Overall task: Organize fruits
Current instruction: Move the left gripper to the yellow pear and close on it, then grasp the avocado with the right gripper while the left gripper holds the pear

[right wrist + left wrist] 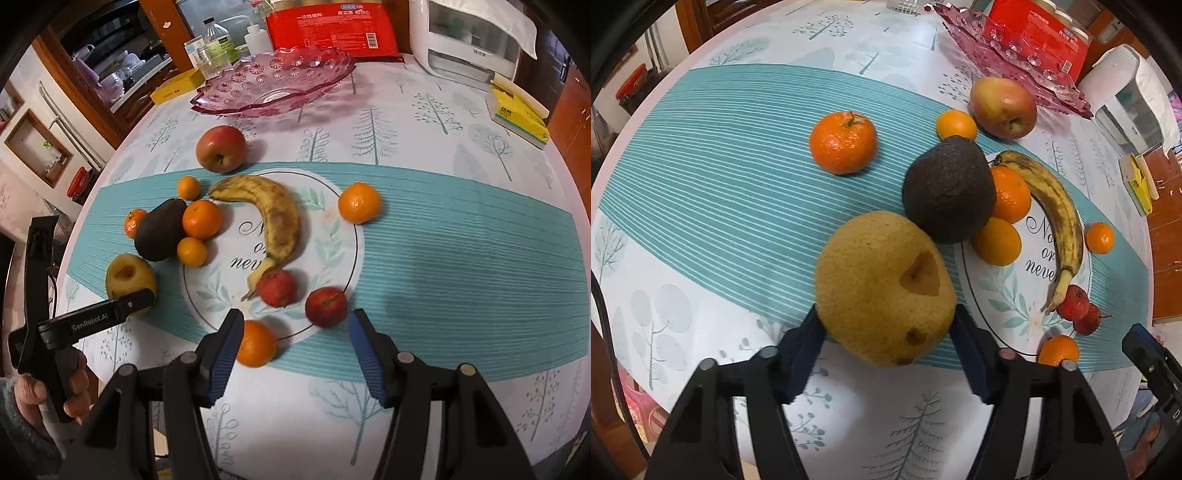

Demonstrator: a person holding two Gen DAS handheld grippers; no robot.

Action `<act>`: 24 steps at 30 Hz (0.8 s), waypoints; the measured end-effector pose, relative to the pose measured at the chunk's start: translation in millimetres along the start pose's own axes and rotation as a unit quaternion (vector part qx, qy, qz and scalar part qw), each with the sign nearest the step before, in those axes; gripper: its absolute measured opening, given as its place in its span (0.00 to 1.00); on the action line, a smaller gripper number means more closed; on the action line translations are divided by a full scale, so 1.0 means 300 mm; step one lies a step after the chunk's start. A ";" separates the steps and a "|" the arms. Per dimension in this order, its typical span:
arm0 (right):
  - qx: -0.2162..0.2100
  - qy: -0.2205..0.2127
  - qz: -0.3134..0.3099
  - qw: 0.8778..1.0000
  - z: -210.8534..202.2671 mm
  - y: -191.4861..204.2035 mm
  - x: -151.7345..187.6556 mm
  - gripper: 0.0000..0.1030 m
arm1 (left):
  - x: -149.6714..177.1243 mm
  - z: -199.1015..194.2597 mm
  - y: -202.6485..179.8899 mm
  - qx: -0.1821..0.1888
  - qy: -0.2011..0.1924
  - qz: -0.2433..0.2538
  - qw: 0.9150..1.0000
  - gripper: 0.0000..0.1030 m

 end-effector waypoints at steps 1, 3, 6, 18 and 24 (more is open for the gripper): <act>-0.002 0.000 -0.003 1.000 0.003 0.001 -0.004 0.58 | 0.000 0.003 -0.005 -0.004 -0.003 0.000 1.000 0.63; -0.006 0.001 -0.014 1.000 0.013 0.005 -0.021 0.58 | 0.000 0.008 -0.007 -0.006 -0.006 -0.004 1.000 0.63; -0.015 0.000 -0.027 1.000 0.028 0.021 -0.040 0.58 | -0.002 0.011 -0.007 -0.001 -0.009 -0.014 1.000 0.63; -0.030 -0.007 -0.076 0.997 0.072 0.219 -0.125 0.58 | -0.033 0.020 0.015 0.039 -0.011 0.032 0.999 0.61; -0.039 -0.002 -0.047 0.998 0.105 0.318 -0.164 0.58 | -0.044 -0.002 0.047 0.042 0.006 0.110 0.993 0.60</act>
Point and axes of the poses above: each gripper's, at about its wrist camera, not at the fingertips, and z roughly the way its jaws point, y to its left, x to its underside, the point moved 3 cm from there along z, roughly the way its jaws point, and after that the axes turned 3 degrees about -z, right-handed, at the moved point
